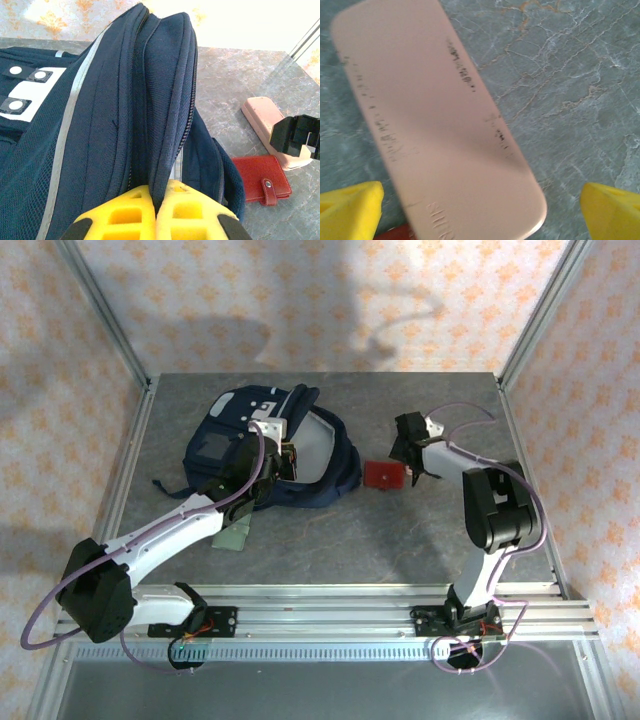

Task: Pack books, pencil case, and school supplies into a backpack

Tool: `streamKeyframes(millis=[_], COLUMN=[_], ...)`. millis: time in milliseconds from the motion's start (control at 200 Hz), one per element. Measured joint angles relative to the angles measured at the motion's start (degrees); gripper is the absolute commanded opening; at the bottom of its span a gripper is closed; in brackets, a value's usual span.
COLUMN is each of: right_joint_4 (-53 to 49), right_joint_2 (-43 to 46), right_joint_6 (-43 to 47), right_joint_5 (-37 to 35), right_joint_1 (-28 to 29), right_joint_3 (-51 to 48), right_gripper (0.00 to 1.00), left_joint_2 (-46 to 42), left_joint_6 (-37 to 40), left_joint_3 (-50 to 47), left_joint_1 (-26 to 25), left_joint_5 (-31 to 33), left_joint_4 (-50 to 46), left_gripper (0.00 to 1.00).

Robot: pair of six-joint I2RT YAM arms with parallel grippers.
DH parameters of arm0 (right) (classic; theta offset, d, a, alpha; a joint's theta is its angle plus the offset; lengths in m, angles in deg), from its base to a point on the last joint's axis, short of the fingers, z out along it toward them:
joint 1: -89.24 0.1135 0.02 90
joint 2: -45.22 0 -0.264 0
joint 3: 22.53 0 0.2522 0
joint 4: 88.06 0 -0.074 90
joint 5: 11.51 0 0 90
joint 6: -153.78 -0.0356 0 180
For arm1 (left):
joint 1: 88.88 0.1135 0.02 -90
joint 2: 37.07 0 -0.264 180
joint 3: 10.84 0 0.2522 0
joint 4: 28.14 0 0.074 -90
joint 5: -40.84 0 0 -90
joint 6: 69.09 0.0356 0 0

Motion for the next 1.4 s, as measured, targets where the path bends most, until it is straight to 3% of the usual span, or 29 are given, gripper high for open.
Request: streamKeyframes(millis=[345,586,876,1016,1186,1402], right_joint_4=[1.4,1.7,1.3,1.6,4.0,4.6], right_joint_2=[-4.5,-4.6,-1.5,3.8,9.5,5.7], right_joint_6=[3.0,3.8,3.8,5.0,9.6,18.0], right_joint_5=[6.4,8.5,10.1,11.1,13.4,17.5], right_joint_1=[-0.9,-1.2,-0.5,3.1,11.5,20.5], right_joint_3=[1.4,1.1,0.2,0.2,0.3,4.6], right_gripper=[0.9,0.62,0.49,0.5,0.51,0.52], left_joint_2=[0.5,0.5,-1.2,-2.7,-4.5,-6.4], left_joint_6=[0.0,0.2,1.7,2.8,4.1,4.9], left_joint_3=[0.4,0.7,0.8,1.4,1.4,1.2], left_joint_1=[0.0,0.1,2.9,5.5,8.0,8.8], left_joint_5=[0.7,1.3,1.0,0.8,0.5,0.1], left_joint_4=[-0.1,-0.2,-0.2,-0.2,-1.2,-2.4], left_gripper=[0.0,0.0,0.0,0.0,0.0,0.0])
